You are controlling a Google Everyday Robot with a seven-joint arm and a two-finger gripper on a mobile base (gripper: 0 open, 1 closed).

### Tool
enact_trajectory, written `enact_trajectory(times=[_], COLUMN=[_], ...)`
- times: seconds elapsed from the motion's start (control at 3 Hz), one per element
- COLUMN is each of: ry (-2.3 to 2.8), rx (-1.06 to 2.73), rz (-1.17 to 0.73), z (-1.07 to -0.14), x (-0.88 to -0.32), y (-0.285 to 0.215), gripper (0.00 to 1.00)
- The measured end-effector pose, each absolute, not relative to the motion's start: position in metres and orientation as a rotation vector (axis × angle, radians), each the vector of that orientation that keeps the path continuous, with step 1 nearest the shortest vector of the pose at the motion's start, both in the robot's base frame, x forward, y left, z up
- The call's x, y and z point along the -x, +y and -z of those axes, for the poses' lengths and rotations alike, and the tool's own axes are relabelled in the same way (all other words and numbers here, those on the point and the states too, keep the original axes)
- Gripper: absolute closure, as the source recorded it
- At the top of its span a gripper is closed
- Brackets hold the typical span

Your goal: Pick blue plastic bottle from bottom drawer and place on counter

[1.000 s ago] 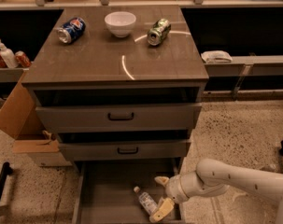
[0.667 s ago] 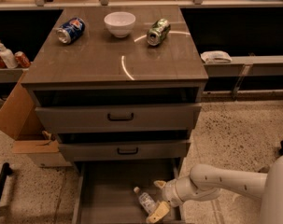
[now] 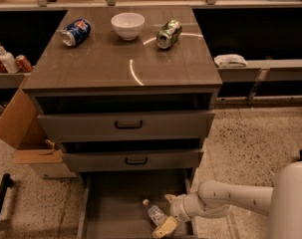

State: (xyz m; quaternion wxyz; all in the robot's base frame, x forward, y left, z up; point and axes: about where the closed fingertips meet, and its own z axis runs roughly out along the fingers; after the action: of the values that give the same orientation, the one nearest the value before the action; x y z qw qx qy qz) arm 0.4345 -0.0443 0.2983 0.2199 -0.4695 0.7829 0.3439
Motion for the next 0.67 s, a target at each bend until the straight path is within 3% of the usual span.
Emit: enact_trajectory(times=[0.67], ry=[2.120], rx=[1.252], rz=[-0.900], z=[-0.275], x=[-0.445], y=[-0.038], gripper=[0.00])
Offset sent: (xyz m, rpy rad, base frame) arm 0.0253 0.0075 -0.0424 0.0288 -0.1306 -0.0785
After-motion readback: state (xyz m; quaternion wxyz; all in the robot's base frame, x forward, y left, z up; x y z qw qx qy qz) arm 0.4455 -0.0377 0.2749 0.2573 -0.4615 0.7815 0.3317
